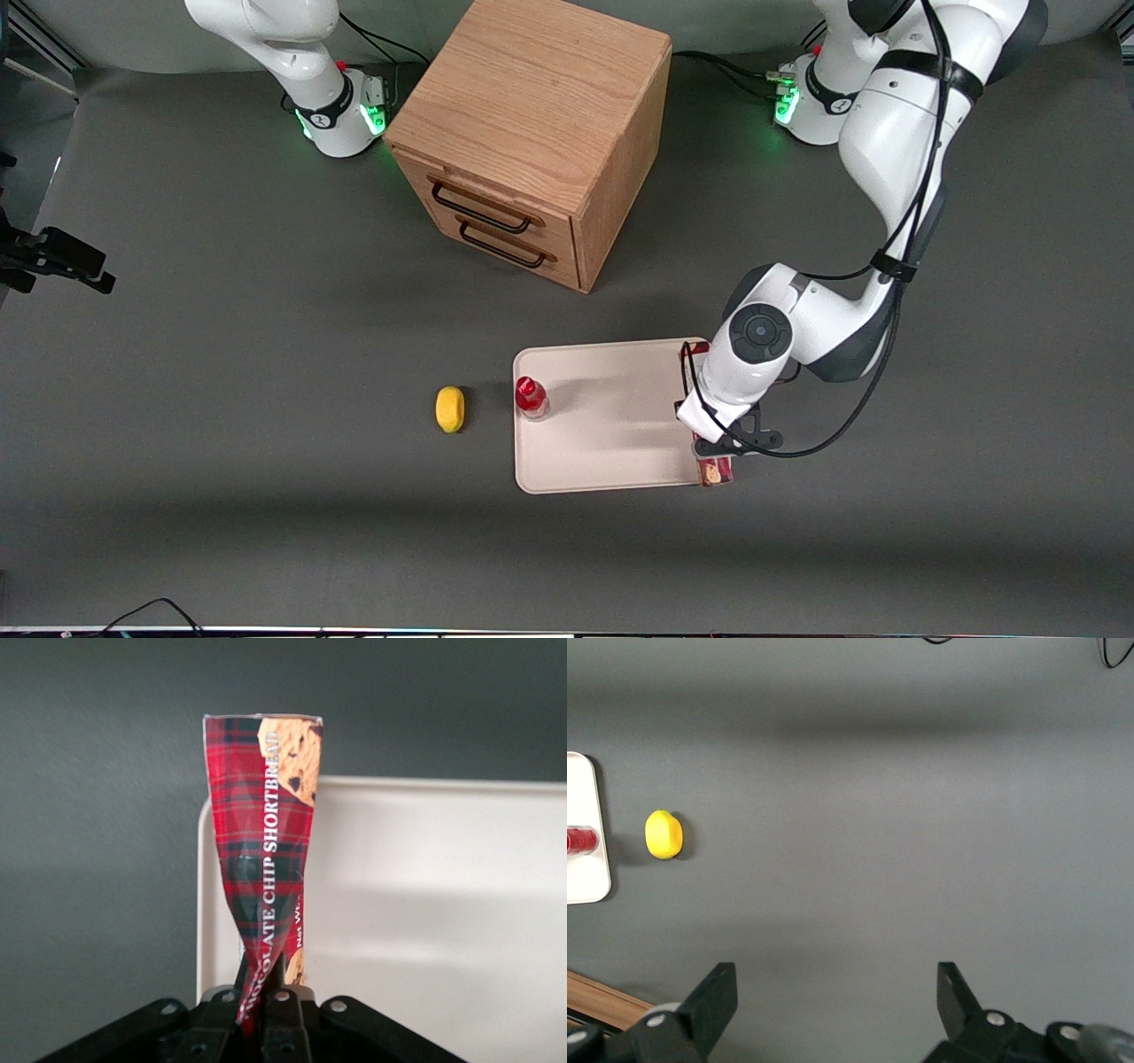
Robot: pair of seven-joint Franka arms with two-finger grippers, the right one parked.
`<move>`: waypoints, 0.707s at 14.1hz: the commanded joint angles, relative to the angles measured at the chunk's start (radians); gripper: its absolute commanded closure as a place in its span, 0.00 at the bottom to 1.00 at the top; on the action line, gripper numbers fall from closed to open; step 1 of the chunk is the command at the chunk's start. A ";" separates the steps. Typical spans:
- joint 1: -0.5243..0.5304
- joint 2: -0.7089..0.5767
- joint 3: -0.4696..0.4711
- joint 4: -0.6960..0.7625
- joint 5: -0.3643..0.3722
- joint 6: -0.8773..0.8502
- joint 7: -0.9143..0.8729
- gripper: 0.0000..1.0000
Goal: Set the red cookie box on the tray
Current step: 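Carry the box over the white tray and lower it onto the tray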
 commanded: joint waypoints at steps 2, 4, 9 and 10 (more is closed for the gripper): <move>-0.008 -0.031 0.003 -0.056 0.026 0.024 -0.070 1.00; -0.008 -0.026 0.003 -0.056 0.026 0.024 -0.087 0.36; 0.009 -0.091 0.007 -0.049 0.008 0.018 -0.075 0.00; 0.036 -0.136 0.006 -0.053 0.003 0.000 -0.069 0.00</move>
